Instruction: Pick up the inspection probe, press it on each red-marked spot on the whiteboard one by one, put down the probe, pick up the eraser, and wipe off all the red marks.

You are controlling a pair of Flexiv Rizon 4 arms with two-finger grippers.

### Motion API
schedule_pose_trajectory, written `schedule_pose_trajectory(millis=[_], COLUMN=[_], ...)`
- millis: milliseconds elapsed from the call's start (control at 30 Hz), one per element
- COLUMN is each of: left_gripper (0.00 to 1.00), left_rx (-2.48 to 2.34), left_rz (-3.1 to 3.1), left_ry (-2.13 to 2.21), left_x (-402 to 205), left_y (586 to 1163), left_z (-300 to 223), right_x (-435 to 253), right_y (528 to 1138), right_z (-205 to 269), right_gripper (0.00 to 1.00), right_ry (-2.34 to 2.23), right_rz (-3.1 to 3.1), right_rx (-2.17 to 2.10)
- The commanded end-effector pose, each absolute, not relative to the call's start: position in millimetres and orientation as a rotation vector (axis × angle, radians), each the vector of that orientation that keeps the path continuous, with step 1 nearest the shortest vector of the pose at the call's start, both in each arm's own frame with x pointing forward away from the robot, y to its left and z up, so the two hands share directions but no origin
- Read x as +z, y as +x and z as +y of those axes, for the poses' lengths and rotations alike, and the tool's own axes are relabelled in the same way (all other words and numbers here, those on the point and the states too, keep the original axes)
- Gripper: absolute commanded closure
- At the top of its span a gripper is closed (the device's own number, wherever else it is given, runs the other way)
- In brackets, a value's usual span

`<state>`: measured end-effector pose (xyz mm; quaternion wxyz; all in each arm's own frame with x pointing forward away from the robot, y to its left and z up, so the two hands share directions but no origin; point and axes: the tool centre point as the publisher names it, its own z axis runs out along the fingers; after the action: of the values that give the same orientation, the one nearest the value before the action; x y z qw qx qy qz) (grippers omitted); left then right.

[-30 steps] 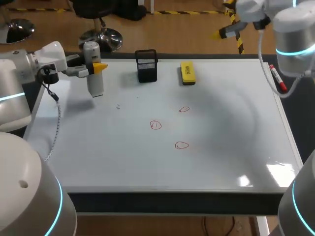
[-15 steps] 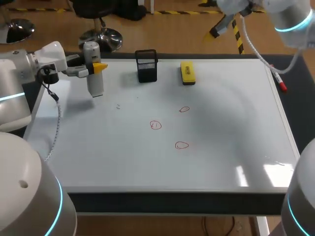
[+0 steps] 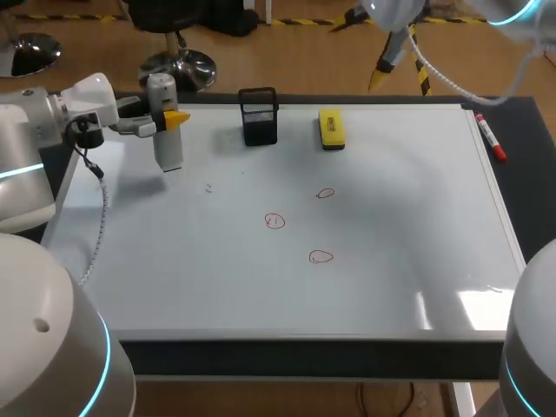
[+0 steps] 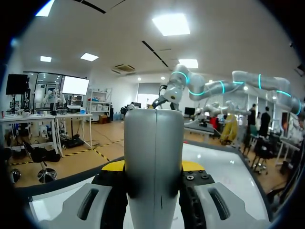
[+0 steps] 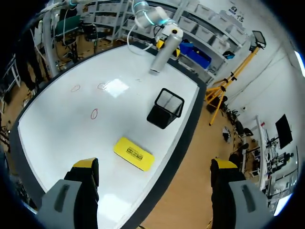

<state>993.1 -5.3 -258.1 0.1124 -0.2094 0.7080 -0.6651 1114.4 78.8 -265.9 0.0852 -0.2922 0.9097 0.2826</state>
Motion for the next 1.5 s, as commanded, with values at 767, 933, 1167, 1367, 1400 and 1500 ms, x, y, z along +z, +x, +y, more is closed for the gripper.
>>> schedule_pose_trajectory(millis=[767,933,1167,1367,1400,1500], left_gripper=[1.0,1.0,1.0,1.0,1.0,1.0], left_rx=[-1.952,-1.952,-1.952,-1.952,-1.952,-1.952], left_rz=[2.078,2.078,2.078,2.078,2.078,2.078], left_ry=[-0.615,-0.615,-0.615,-0.615,-0.615,-0.615], left_x=[-257,-257,-257,-257,-257,-257], left_y=[993,993,993,993,993,993], left_z=[-5,-5,-5,-5,-5,-5], right_x=[-311,-320,-328,-338,-340,-346], right_y=[1106,1106,1103,1105,1105,1102], right_z=[90,88,90,90,90,90], right_gripper=[0.0,0.0,0.0,0.0,0.0,0.0], right_ry=[-2.392,-2.422,-2.366,-2.211,-2.184,-2.131], right_rz=[2.154,2.07,2.08,2.227,2.253,2.288], right_rx=[-0.205,-0.262,-0.252,-0.24,-0.223,-0.214])
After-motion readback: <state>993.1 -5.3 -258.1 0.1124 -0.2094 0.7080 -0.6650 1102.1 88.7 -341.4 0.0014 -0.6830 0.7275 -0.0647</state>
